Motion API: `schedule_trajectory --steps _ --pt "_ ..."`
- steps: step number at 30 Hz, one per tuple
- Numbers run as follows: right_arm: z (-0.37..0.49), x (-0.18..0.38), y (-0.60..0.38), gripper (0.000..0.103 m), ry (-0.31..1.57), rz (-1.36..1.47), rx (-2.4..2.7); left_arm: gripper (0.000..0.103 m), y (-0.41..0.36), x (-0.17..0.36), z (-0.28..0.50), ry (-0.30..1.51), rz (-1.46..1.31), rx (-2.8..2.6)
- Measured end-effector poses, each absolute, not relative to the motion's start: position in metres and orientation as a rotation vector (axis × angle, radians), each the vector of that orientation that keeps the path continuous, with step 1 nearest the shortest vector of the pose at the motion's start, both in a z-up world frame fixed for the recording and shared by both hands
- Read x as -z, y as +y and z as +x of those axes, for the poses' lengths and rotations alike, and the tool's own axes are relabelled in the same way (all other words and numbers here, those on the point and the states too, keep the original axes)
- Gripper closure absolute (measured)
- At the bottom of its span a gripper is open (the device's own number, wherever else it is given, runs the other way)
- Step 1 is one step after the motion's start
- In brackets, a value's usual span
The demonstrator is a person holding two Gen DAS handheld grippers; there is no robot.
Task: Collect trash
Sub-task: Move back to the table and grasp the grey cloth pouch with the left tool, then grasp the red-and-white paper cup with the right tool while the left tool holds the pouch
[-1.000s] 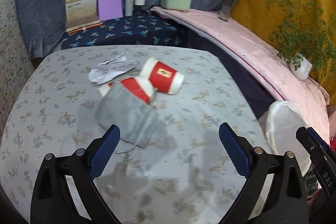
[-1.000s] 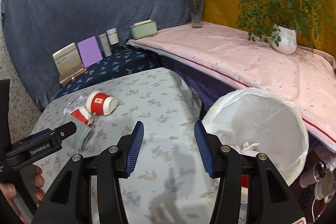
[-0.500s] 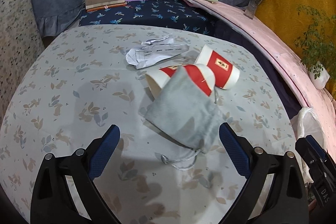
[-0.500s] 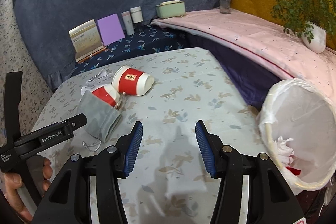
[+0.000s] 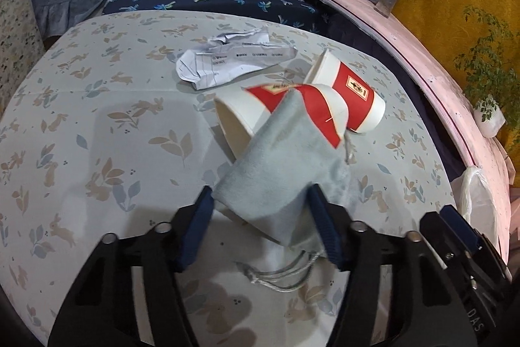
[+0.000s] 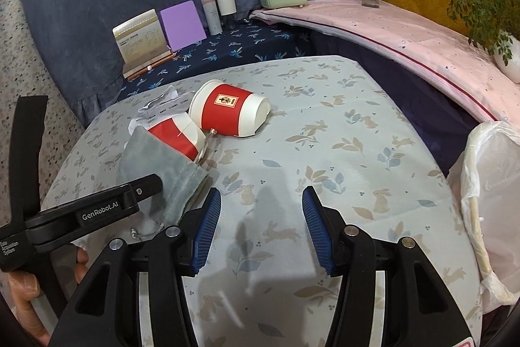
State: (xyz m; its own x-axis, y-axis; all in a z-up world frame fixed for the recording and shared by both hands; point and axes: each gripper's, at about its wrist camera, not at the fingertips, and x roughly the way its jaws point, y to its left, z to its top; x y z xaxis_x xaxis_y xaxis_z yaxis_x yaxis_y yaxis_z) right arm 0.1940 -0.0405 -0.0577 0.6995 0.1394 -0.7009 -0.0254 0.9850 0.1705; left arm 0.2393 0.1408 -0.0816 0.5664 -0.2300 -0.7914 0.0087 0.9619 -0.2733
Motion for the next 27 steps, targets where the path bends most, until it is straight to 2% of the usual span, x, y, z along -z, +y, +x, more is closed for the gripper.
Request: schedule_trajectory --steps 1,2,3,6,24,26,27 --pt "0.195 0.059 -0.039 0.052 0.794 0.152 -0.092 0.061 0.141 0.082 0.239 0.963 -0.259 0.158" --pt "0.195 0.060 -0.038 0.052 0.797 0.152 -0.093 0.074 0.141 0.082 0.238 0.966 -0.264 0.171" --pt "0.195 0.061 -0.038 0.052 0.799 0.153 -0.094 0.083 0.141 0.081 0.237 0.970 -0.269 0.184" --pt "0.196 0.063 -0.036 0.052 0.805 0.157 -0.095 0.091 0.143 0.077 0.231 0.960 -0.271 0.200" --pt "0.183 0.049 -0.006 0.052 0.790 0.139 -0.137 0.095 0.191 0.053 0.174 0.888 -0.327 0.184" --pt "0.183 0.048 -0.001 0.052 0.788 0.135 -0.142 0.090 0.192 0.055 0.176 0.906 -0.339 0.197" --pt "0.182 0.047 0.001 0.052 0.788 0.132 -0.145 0.079 0.192 0.057 0.178 0.911 -0.344 0.198"
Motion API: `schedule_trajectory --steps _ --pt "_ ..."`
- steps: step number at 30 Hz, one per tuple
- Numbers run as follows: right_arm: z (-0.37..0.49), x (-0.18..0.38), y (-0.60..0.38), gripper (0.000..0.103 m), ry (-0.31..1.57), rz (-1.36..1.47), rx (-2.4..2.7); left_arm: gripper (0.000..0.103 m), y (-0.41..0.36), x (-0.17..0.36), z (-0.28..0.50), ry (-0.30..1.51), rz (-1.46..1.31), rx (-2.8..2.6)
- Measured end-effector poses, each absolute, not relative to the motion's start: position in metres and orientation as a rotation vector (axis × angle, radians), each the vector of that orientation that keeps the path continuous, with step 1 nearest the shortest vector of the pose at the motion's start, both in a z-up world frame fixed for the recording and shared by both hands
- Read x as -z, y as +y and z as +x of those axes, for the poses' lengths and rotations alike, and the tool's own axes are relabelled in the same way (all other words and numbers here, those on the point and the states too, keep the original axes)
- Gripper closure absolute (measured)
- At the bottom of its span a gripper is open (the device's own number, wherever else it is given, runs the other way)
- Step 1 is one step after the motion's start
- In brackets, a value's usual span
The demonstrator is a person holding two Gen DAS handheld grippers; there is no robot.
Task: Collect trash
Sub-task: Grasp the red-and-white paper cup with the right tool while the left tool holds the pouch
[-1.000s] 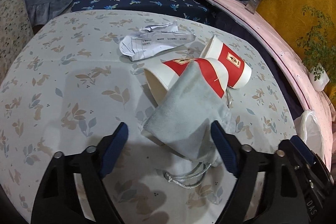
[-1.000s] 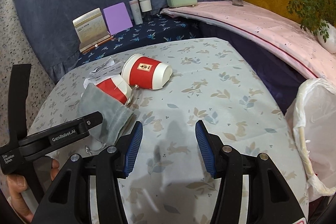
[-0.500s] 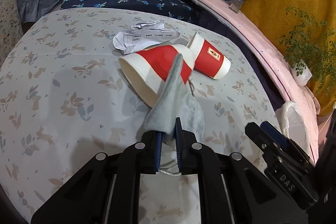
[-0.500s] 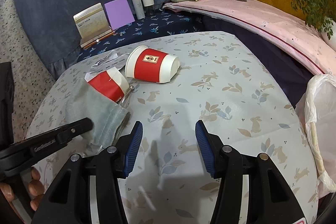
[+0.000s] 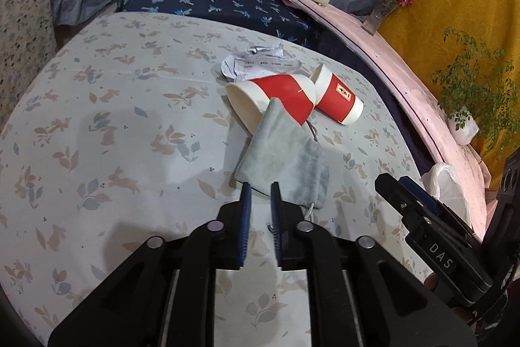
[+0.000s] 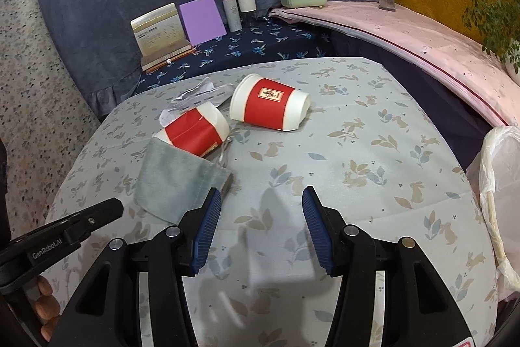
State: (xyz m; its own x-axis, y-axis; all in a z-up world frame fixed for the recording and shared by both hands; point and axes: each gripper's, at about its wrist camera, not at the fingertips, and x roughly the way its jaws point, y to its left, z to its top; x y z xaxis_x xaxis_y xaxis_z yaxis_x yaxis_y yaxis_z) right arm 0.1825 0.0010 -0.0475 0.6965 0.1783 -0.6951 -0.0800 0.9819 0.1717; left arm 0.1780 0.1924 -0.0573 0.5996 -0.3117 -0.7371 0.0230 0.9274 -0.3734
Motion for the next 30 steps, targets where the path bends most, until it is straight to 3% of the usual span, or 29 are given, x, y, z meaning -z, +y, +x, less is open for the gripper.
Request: schedule_trajectory --steps 3,9,11,15,30 --pt "0.183 0.047 0.006 0.052 0.790 0.121 -0.150 0.050 0.191 0.064 0.185 0.916 -0.343 0.180" --pt "0.189 0.050 0.006 0.052 0.795 0.116 -0.143 0.049 0.183 0.075 0.211 0.931 -0.336 0.195" --pt "0.192 0.051 0.006 0.052 0.798 0.117 -0.141 0.057 0.179 0.078 0.219 0.937 -0.329 0.205" --pt "0.198 0.053 0.010 0.052 0.802 0.114 -0.145 0.091 0.177 0.081 0.224 0.958 -0.334 0.261" --pt "0.215 0.055 0.077 0.052 0.809 0.077 -0.245 0.094 0.258 0.043 0.176 0.844 -0.401 0.135"
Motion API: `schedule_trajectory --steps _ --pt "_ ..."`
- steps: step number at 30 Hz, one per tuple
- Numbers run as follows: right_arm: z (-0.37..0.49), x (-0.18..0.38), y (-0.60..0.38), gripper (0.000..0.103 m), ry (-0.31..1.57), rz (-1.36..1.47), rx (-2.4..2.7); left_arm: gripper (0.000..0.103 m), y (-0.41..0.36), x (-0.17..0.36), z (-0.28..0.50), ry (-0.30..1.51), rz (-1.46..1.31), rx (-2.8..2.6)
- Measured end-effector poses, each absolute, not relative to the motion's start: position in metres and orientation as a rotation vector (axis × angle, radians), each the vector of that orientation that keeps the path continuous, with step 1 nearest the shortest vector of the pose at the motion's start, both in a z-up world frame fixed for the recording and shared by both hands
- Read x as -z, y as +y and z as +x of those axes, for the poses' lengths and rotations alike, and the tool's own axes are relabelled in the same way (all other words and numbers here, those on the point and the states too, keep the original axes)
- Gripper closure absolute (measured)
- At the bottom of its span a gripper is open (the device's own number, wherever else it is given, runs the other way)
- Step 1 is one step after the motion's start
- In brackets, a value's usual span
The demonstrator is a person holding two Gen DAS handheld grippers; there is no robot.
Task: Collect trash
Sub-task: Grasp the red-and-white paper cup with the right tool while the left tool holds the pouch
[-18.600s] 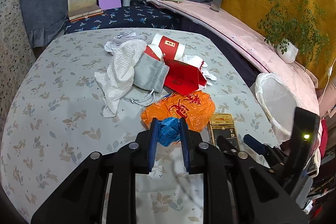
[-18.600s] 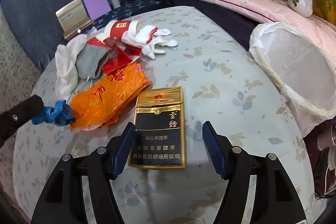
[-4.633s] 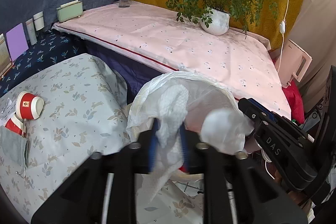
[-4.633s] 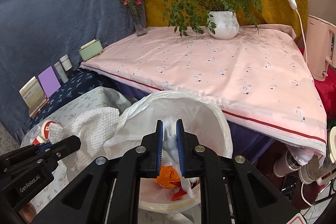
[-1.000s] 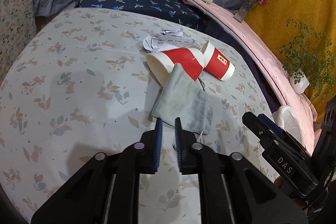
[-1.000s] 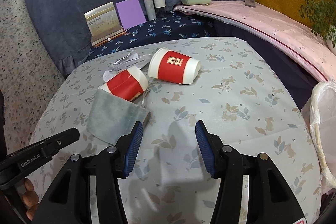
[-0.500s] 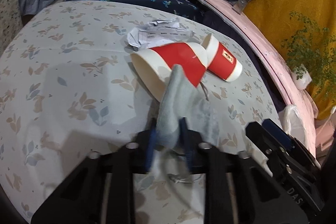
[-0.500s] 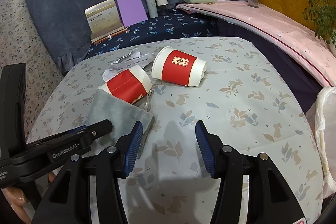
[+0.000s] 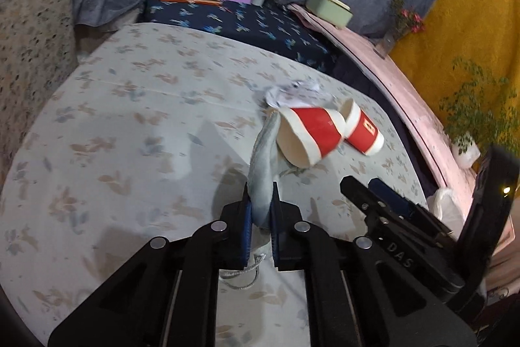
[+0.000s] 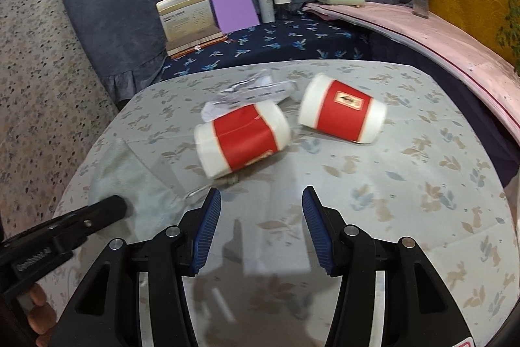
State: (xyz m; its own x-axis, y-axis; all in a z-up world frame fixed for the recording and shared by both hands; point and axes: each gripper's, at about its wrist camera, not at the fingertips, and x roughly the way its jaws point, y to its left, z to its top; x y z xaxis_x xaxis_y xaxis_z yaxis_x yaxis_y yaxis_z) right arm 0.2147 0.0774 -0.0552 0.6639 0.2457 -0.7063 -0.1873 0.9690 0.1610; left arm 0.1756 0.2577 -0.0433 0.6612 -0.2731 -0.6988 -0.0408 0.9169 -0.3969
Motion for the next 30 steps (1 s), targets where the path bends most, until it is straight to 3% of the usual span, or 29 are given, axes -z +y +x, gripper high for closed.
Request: schedule_trajectory --steps 14,17,19,21,30 --pt "0.255 0.089 0.114 0.053 0.879 0.097 -0.149 0.094 0.290 0.050 0.194 0.835 -0.415 0.078" --pt "0.257 0.090 0.106 0.068 0.880 0.124 -0.135 0.094 0.284 0.050 0.199 0.837 -0.411 0.096" --pt "0.257 0.090 0.100 0.084 0.878 0.131 -0.134 0.094 0.278 0.049 0.202 0.836 -0.402 0.109" --pt "0.256 0.089 0.093 0.092 0.876 0.144 -0.133 0.094 0.271 0.047 0.204 0.836 -0.396 0.123" --pt "0.236 0.063 0.051 0.100 0.809 0.189 -0.140 0.094 0.227 0.028 0.202 0.826 -0.358 0.182"
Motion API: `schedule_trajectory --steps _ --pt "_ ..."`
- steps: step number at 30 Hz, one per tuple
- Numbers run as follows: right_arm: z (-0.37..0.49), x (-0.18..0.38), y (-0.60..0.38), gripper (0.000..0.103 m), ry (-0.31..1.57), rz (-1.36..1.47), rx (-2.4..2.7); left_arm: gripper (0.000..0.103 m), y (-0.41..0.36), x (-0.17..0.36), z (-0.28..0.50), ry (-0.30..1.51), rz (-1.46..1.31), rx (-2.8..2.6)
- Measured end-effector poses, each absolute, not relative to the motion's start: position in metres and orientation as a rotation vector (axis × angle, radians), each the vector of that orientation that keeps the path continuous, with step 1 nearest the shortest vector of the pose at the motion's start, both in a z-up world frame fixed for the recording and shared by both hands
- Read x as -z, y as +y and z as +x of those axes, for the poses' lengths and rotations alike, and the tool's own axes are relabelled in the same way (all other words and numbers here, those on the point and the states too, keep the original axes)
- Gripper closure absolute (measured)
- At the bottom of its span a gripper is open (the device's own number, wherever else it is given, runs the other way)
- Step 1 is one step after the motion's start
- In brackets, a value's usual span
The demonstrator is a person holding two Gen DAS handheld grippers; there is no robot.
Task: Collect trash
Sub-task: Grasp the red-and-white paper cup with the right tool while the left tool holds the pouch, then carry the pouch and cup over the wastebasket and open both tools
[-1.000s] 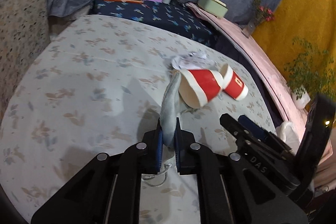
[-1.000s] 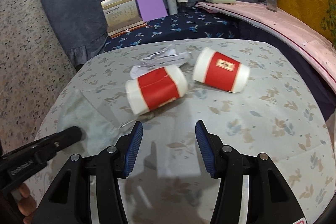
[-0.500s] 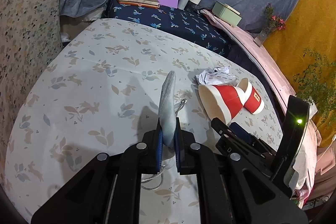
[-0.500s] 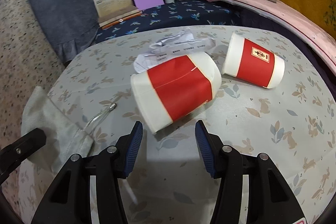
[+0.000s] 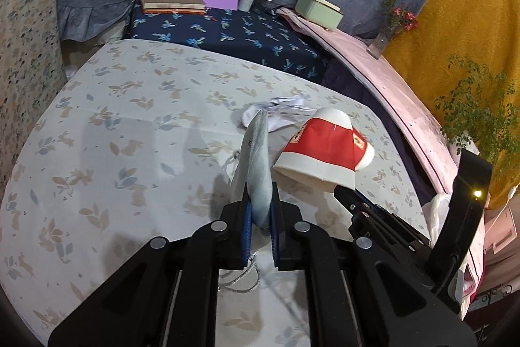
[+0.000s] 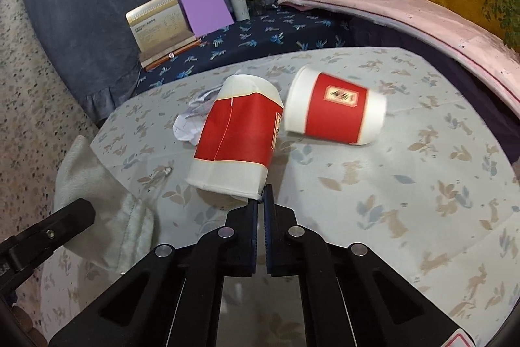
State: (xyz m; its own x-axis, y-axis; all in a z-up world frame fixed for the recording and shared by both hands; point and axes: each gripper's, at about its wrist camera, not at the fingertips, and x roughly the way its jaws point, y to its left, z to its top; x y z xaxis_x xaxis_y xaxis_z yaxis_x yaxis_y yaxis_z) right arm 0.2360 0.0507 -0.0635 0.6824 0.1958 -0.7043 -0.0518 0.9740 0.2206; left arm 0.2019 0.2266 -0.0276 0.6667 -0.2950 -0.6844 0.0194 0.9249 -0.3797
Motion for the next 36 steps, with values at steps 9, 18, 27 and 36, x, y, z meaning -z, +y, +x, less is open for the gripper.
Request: schedule_trajectory --steps 9,18,27,36 --pt "0.204 0.024 -0.010 0.100 0.721 0.246 -0.112 0.094 0.164 -0.008 0.193 0.789 -0.303 0.252" --pt "0.171 -0.004 -0.089 0.100 0.651 0.299 -0.031 0.094 0.084 -0.036 0.184 0.771 -0.254 0.351" --pt "0.136 -0.007 -0.172 0.100 0.621 0.345 0.079 0.094 -0.008 -0.042 0.177 0.788 -0.170 0.462" --pt "0.102 0.007 -0.241 0.100 0.632 0.393 0.194 0.094 -0.088 -0.039 0.167 0.804 -0.100 0.576"
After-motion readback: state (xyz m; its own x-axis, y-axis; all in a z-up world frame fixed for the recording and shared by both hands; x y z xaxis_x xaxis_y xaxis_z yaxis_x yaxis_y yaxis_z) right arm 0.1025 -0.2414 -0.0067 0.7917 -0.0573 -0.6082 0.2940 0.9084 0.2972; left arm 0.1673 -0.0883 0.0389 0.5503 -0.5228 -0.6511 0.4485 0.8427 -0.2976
